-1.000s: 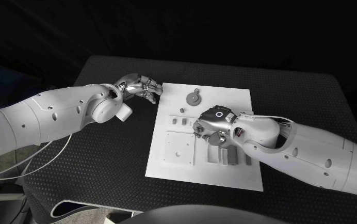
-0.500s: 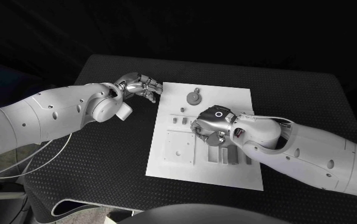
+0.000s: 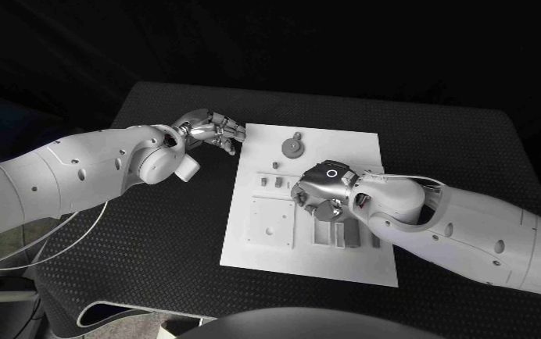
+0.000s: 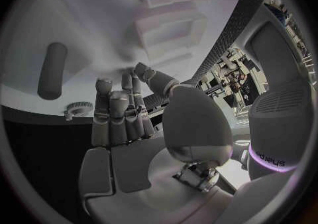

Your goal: Assemble the parts on the task board

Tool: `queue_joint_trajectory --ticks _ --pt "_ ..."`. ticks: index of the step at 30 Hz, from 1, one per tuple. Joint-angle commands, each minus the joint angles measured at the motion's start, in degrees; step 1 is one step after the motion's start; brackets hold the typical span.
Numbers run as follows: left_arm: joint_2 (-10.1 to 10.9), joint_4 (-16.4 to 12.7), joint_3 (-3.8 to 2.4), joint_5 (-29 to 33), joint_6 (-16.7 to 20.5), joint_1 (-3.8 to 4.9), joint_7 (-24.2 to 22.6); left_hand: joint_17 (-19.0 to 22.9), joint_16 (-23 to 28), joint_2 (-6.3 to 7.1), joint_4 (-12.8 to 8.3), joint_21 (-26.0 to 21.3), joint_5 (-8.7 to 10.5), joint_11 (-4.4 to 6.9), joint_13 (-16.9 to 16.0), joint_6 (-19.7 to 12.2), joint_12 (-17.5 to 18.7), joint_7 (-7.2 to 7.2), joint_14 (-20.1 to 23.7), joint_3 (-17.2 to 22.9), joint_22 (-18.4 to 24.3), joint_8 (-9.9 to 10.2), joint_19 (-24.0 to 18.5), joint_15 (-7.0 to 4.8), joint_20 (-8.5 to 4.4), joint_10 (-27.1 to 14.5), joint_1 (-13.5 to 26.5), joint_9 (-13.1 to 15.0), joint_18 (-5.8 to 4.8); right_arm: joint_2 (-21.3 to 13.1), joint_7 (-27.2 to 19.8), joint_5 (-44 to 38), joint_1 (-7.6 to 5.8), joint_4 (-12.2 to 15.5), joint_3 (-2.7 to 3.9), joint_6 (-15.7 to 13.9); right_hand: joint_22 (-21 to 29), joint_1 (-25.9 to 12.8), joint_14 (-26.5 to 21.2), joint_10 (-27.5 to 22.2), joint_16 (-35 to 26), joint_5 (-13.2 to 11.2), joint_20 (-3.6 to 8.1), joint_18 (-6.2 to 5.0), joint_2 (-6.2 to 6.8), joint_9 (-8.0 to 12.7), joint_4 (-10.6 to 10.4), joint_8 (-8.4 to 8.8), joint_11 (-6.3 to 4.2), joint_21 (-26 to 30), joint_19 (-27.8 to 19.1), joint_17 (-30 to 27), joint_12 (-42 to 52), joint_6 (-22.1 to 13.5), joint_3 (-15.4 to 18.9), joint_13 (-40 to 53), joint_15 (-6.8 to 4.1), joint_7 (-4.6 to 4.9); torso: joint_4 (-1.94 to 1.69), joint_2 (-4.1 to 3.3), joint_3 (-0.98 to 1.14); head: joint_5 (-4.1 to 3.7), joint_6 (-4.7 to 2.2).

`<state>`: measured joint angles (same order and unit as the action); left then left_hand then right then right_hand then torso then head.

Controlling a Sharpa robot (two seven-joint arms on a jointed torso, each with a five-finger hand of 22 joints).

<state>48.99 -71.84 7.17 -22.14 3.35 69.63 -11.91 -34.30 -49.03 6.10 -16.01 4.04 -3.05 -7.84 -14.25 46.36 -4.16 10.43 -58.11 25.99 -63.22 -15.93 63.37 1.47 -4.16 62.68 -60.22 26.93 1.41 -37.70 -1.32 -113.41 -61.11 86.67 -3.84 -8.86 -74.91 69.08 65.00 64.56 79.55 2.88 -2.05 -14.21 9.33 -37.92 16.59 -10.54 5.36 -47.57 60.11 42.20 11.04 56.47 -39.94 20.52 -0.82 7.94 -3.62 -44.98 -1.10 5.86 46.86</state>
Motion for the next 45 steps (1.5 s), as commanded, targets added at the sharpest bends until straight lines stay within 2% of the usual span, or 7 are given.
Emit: queue_joint_trajectory --ticks 1,8,14,23,31,33,45 --pt "-0.1 -0.08 -0.03 -0.13 -0.02 0.03 -0.52 -0.08 -0.12 -0.26 -0.17 -0.02 0.2 -0.03 0.06 0.03 0.11 0.45 -0.3 -0.08 0.06 -0.17 0.06 0.12 0.11 -0.51 -0.35 -0.06 0.7 0.35 -0.31 -0.56 0.11 -0.28 -0.34 1.48 -0.76 0.02 0.05 0.42 0.21 -0.01 0.08 -0.79 -0.41 -0.04 0.01 -0.28 -0.04 0.15 -0.04 -0.08 0.24 0.38 0.03 -0.07 -0.21 0.07 -0.05 -0.01 0.0 -0.01 0.09" --pt "-0.21 -0.02 -0.03 -0.13 -0.02 0.03 -0.57 -0.08 -0.13 -0.28 -0.17 -0.03 0.19 -0.03 0.06 0.03 0.11 0.46 -0.3 -0.08 0.06 -0.17 0.06 0.12 0.11 -0.52 -0.36 -0.06 0.71 1.54 -0.38 -0.56 0.13 -1.72 -1.21 1.43 -0.77 -0.04 0.13 0.84 0.29 -0.01 0.09 -0.79 -0.75 -0.01 -0.04 -0.47 -0.18 0.13 0.1 -0.14 0.42 0.63 0.06 -0.06 -0.34 -0.04 -0.17 -0.03 0.05 0.09 0.19" --pt "-0.21 0.03 -0.03 -0.13 -0.05 0.03 -0.53 -0.08 -0.13 -0.29 -0.17 -0.03 0.19 -0.03 0.06 0.03 0.11 0.46 -0.3 -0.08 0.06 -0.18 0.06 0.12 0.11 -0.52 -0.36 -0.06 0.71 2.17 -0.29 -1.2 0.13 -3.34 -1.57 1.66 -0.78 0.09 0.21 1.41 0.35 -0.01 0.15 -0.79 -1.06 0.01 0.04 -0.67 -0.39 0.14 0.18 -0.23 0.68 0.87 0.01 -0.02 -0.54 -0.16 -0.03 0.01 0.02 0.07 0.37" --pt "-0.2 0.02 -0.03 -0.14 -0.01 0.03 -0.52 -0.09 -0.13 -0.28 -0.18 -0.03 0.19 -0.03 0.07 0.03 0.11 0.47 -0.29 -0.08 0.06 -0.19 0.06 0.12 0.11 -0.52 -0.37 -0.07 0.71 2.33 0.91 -2.45 0.13 -3.29 -2.92 4.47 -0.79 0.2 0.13 1.82 0.29 -0.01 0.15 -0.79 -1.11 -0.03 0.07 -0.99 -0.57 0.24 0.07 -0.36 0.84 1.28 0.04 -0.02 -0.72 -0.35 -0.07 0.02 0.01 -0.01 0.51" --pt "-0.2 0.02 -0.03 -0.14 0.03 0.03 -0.53 -0.09 -0.13 -0.28 -0.18 -0.03 0.19 -0.03 0.07 0.02 0.11 0.48 -0.29 -0.08 0.06 -0.19 0.06 0.12 0.11 -0.52 -0.38 -0.07 0.72 1.96 2.71 -3.54 0.13 -2.37 -2.98 3.35 -0.8 -0.24 -0.22 1.79 0.14 -0.01 -0.03 -0.79 -0.76 -0.07 -0.04 -1.27 -0.54 0.41 -0.2 -0.51 0.76 1.61 0.3 -0.13 -0.69 -0.5 0.0 0.03 0.06 -0.07 0.47" --pt "-0.22 0.05 -0.03 -0.14 0.03 0.03 -0.55 -0.09 -0.13 -0.28 -0.18 -0.03 0.19 -0.03 0.07 0.01 0.1 0.48 -0.29 -0.07 0.06 -0.19 0.06 0.12 0.11 -0.52 -0.39 -0.07 0.72 1.79 3.38 -3.94 0.14 -2.11 -2.98 3.08 -0.81 -0.45 -0.15 2.7 0.21 -0.02 -0.04 -0.79 -0.8 -0.1 -0.06 -1.44 -0.84 0.38 -0.05 -0.56 1.33 1.81 0.4 0.18 -0.96 -0.6 -0.01 0.02 0.07 -0.09 0.45" --pt "-0.19 0.08 -0.03 -0.15 0.03 0.03 -0.52 -0.09 -0.13 -0.27 -0.19 -0.03 0.2 -0.04 0.09 0.0 0.12 0.49 -0.29 -0.08 0.06 -0.2 0.06 0.13 0.11 -0.56 -0.4 -0.08 0.72 0.29 4.26 -4.07 0.13 -0.68 -2.97 4.04 -0.77 -0.65 -0.03 3.38 0.21 -0.01 0.01 -0.79 -0.9 -0.15 -0.08 -1.69 -1.26 0.42 0.15 -0.71 1.98 2.05 0.44 0.8 -1.38 -0.71 0.06 0.03 0.05 -0.28 0.39"
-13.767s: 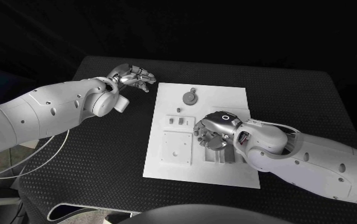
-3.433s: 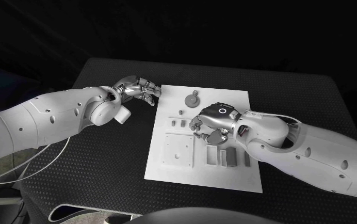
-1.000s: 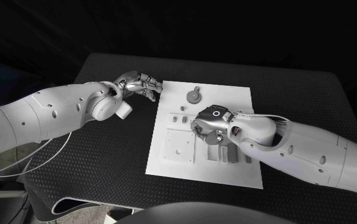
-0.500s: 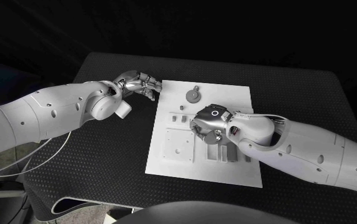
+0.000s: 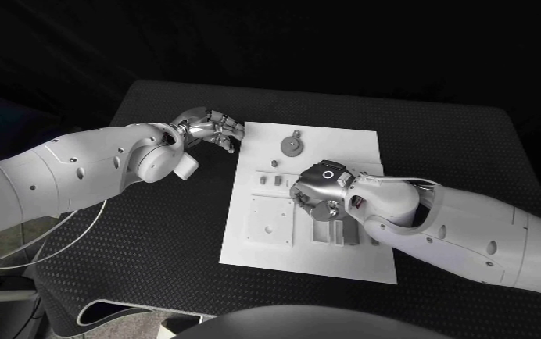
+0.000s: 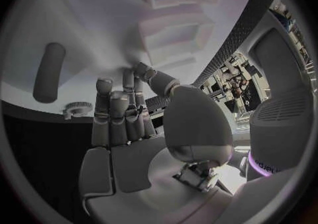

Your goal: Assemble the parts on the task board

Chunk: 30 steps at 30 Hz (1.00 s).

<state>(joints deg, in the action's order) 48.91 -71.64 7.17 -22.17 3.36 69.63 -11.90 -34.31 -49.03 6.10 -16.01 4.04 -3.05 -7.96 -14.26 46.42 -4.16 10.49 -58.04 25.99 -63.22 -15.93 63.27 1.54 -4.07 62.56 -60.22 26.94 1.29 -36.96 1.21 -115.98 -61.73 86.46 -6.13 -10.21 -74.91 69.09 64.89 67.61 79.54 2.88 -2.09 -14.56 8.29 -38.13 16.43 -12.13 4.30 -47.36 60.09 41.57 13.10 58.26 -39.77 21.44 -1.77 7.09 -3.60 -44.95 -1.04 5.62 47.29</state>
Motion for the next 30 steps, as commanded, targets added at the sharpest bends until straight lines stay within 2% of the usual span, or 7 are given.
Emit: queue_joint_trajectory --ticks 1,10,16,23,30 --pt "-0.11 -0.12 -0.03 -0.12 0.02 0.03 -0.53 -0.09 -0.13 -0.27 -0.19 -0.03 0.2 0.08 0.1 -0.06 0.12 0.43 -0.36 -0.08 0.06 -0.2 0.15 0.06 0.02 -0.45 -0.4 -0.09 0.84 -0.54 1.79 -1.5 0.75 -0.36 -0.68 5.47 -0.77 -0.68 0.06 0.33 0.2 -0.01 0.06 -0.44 0.15 0.06 0.08 -0.11 -0.21 0.22 0.16 -0.08 -0.08 0.26 0.27 -0.11 -0.43 0.14 0.03 0.0 -0.02 -0.06 -0.05" --pt "-0.06 -0.17 -0.03 -0.17 0.08 0.03 -0.53 -0.09 -0.13 -0.26 -0.19 -0.04 0.2 0.06 0.11 -0.06 0.14 0.41 -0.36 -0.09 0.06 -0.21 0.15 0.07 0.03 -0.5 -0.4 -0.1 0.84 -0.85 2.22 -1.41 0.74 -0.2 -0.68 5.37 -0.75 -0.83 -0.01 0.21 0.12 -0.01 0.04 -0.44 0.28 0.09 0.08 -0.08 -0.21 0.3 0.11 -0.16 -0.07 0.13 0.31 0.0 -0.44 0.17 0.01 0.0 -0.01 -0.19 -0.18" --pt "-0.08 -0.19 -0.03 -0.17 0.11 0.03 -0.51 -0.09 -0.13 -0.26 -0.18 -0.04 0.19 0.06 0.12 -0.06 0.15 0.41 -0.36 -0.09 0.06 -0.21 0.15 0.07 0.03 -0.52 -0.39 -0.1 0.84 -0.18 3.02 -0.38 0.74 -0.3 -0.67 6.22 -0.72 -1.72 0.02 0.02 0.06 -0.01 -0.01 -0.44 0.57 0.43 -0.21 0.51 -0.18 0.4 0.23 -0.33 0.03 -1.09 0.45 0.36 -0.42 0.69 -0.01 -0.03 -0.03 -0.31 -0.19" --pt "-0.09 -0.17 -0.03 -0.17 0.16 0.03 -0.48 -0.09 -0.13 -0.26 -0.19 -0.04 0.19 0.05 0.13 -0.07 0.16 0.4 -0.36 -0.09 0.06 -0.22 0.15 0.08 0.03 -0.55 -0.4 -0.1 0.84 0.06 3.81 1.46 0.74 -0.34 -0.67 6.62 -0.67 -4.84 0.06 -0.61 0.05 -0.01 -0.14 -0.44 1.81 0.92 -1.48 1.13 0.02 0.58 0.36 -0.53 -0.13 -2.41 1.08 0.67 -0.23 1.29 -0.05 -0.01 -0.05 -0.51 -0.13" --pt "-0.06 -0.21 -0.03 -0.18 0.14 0.03 -0.45 -0.09 -0.13 -0.26 -0.19 -0.04 0.19 0.05 0.14 -0.07 0.16 0.39 -0.36 -0.08 0.06 -0.23 0.15 0.08 0.03 -0.57 -0.42 -0.1 0.85 0.28 4.41 1.51 0.74 -0.69 -0.67 7.26 -0.63 -6.86 0.02 -0.85 -0.01 -0.02 -0.02 -0.44 2.82 1.17 -2.72 1.2 0.04 0.77 0.45 -0.73 -0.14 -2.79 0.98 0.96 -0.21 1.42 -0.02 -0.03 -0.03 -0.56 -0.03"
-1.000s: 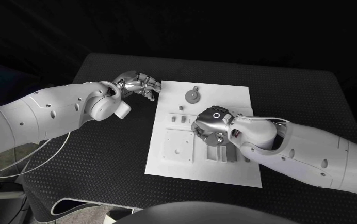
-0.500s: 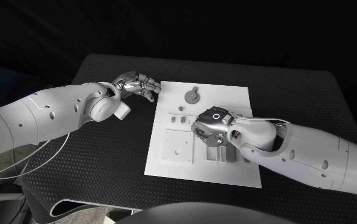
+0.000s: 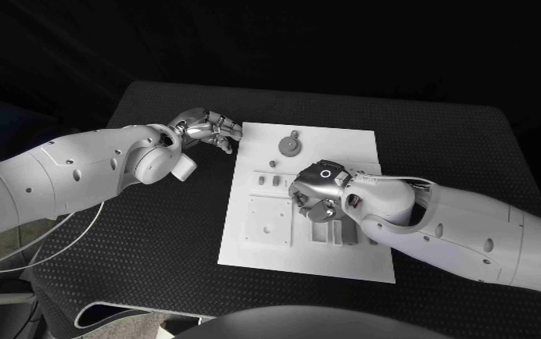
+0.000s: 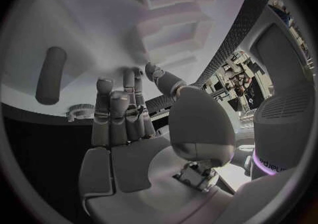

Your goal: Assemble the parts on the task board

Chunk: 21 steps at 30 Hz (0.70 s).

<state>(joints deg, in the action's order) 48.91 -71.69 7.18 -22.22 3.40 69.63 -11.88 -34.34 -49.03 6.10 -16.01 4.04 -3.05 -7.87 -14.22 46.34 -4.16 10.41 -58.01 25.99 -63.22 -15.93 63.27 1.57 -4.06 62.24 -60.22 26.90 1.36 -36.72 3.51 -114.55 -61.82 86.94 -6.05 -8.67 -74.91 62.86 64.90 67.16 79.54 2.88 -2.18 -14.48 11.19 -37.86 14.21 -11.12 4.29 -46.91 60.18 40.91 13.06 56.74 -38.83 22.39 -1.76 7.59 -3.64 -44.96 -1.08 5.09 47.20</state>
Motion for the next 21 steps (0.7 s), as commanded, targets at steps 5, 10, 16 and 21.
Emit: queue_joint_trajectory --ticks 5,10,16,21 --pt "-0.05 -0.17 -0.03 -0.15 0.09 0.03 -0.47 -0.06 -0.13 -0.25 -0.19 -0.04 0.2 -0.04 0.1 0.01 0.16 0.46 -0.39 -0.08 0.06 -0.23 0.16 0.06 0.03 -0.26 -0.42 -0.06 0.77 0.61 2.38 0.17 0.84 -1.51 -0.75 5.63 -0.63 -1.26 0.0 -0.38 -0.04 -0.02 0.13 -0.52 -0.09 0.93 -1.19 0.04 0.01 0.4 0.39 -0.18 -0.02 -1.18 -0.19 0.2 -0.24 0.88 0.03 0.0 0.0 -0.35 0.05" --pt "-0.14 -0.11 -0.03 -0.15 0.06 0.03 -0.48 -0.06 -0.13 -0.26 -0.19 -0.04 0.19 -0.04 0.1 0.01 0.16 0.46 -0.39 -0.08 0.06 -0.23 0.16 0.06 0.03 -0.27 -0.43 -0.06 0.78 1.11 2.75 -0.15 0.85 -1.76 -0.75 5.33 -0.75 -0.81 0.39 0.7 0.17 -0.01 0.44 -0.52 -1.77 0.7 -1.24 -0.74 -0.49 0.25 0.76 -0.26 0.72 -0.14 -0.76 0.79 -0.72 0.36 -0.02 -0.03 0.01 -0.56 0.1" --pt "-0.19 -0.04 -0.03 -0.16 0.11 0.03 -0.48 -0.06 -0.13 -0.27 -0.19 -0.04 0.19 -0.05 0.1 0.0 0.16 0.46 -0.39 -0.08 0.06 -0.24 0.16 0.07 0.04 -0.27 -0.43 -0.06 0.78 1.84 3.0 -1.37 0.86 -2.59 -0.76 5.51 -0.95 1.37 0.79 1.54 0.32 -0.01 0.74 -0.52 -5.39 0.44 1.62 -1.54 -0.95 0.05 0.96 -0.38 1.2 0.85 -1.44 1.31 -1.16 -0.14 -0.05 -0.03 0.02 -0.64 0.12" --pt "-0.19 -0.03 -0.03 -0.19 0.16 0.03 -0.49 -0.06 -0.13 -0.28 -0.18 -0.04 0.19 -0.05 0.11 0.0 0.16 0.46 -0.39 -0.07 0.06 -0.24 0.16 0.07 0.04 -0.27 -0.43 -0.07 0.78 1.87 3.16 -2.25 0.9 -3.09 -0.76 5.66 -1.06 3.73 1.34 2.51 0.53 0.0 1.05 -0.52 -7.26 0.22 2.58 -2.24 -1.46 -0.25 1.3 -0.44 1.57 1.85 -2.11 1.63 -1.66 -0.54 -0.05 -0.02 0.01 -0.61 0.22"
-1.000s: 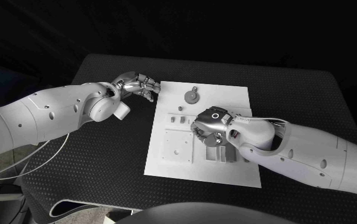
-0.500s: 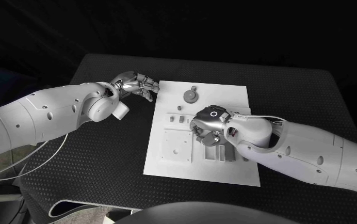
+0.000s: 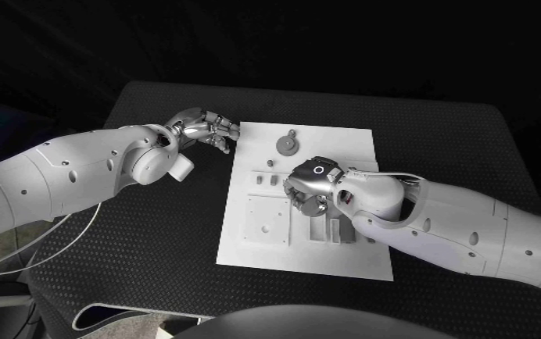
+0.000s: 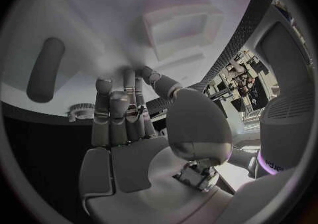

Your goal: Assemble the parts on the task board

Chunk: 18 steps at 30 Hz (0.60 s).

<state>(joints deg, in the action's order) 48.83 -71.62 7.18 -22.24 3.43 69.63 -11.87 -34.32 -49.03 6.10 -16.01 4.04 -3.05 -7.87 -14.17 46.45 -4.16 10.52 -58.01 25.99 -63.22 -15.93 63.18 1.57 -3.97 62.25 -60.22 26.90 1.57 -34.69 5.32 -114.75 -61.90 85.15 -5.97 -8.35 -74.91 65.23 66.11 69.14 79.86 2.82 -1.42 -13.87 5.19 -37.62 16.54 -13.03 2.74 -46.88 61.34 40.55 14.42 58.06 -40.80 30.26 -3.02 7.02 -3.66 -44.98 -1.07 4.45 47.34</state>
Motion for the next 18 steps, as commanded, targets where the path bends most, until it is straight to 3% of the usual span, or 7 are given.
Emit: queue_joint_trajectory --ticks 1,9,18 --pt "-0.11 -0.1 -0.03 -0.16 0.14 0.03 -0.5 -0.08 -0.13 -0.28 -0.18 -0.04 0.19 -0.05 0.06 -0.11 0.16 0.35 -0.39 -0.07 0.07 -0.24 0.25 0.07 -0.05 -0.28 -0.44 -0.07 0.58 -0.17 1.38 -2.27 0.99 -1.3 -0.84 5.56 -1.08 1.65 0.2 0.67 0.23 0.07 0.33 -1.13 -1.32 -0.06 0.25 -0.43 0.03 -0.35 0.18 -0.09 0.25 0.67 -0.15 -6.2 -0.47 -0.02 -0.01 0.0 0.01 0.06 0.13" --pt "-0.07 -0.14 -0.03 -0.17 0.28 0.03 -0.52 -0.08 -0.13 -0.3 -0.18 -0.04 0.19 -0.05 0.06 -0.11 0.14 0.36 -0.39 -0.06 0.07 -0.25 0.25 0.07 -0.05 -0.27 -0.45 -0.08 0.58 -0.61 1.6 -2.73 0.99 -0.71 -1.0 8.21 -1.07 2.6 0.29 0.9 0.14 0.07 0.42 -1.13 -1.23 -0.09 0.26 -0.63 -0.09 -0.4 0.16 -0.2 0.18 0.96 -0.19 -6.18 -0.59 -0.17 0.04 0.03 0.01 0.1 0.15" --pt "0.0 -0.14 -0.03 -0.19 0.4 0.03 -0.56 -0.09 -0.14 -0.3 -0.17 -0.04 0.19 -0.05 0.06 -0.12 0.13 0.39 -0.4 -0.07 0.07 -0.26 0.25 0.07 -0.04 -0.26 -0.44 -0.08 0.58 -1.58 1.71 -2.8 0.99 0.33 -1.12 5.67 -1.02 3.06 0.28 1.24 -0.11 0.07 0.33 -1.13 -1.86 -0.09 0.24 -0.79 -0.14 -0.34 0.07 -0.39 0.06 1.21 -0.23 -6.24 -0.65 -0.26 0.02 0.02 0.03 -0.04 0.15"
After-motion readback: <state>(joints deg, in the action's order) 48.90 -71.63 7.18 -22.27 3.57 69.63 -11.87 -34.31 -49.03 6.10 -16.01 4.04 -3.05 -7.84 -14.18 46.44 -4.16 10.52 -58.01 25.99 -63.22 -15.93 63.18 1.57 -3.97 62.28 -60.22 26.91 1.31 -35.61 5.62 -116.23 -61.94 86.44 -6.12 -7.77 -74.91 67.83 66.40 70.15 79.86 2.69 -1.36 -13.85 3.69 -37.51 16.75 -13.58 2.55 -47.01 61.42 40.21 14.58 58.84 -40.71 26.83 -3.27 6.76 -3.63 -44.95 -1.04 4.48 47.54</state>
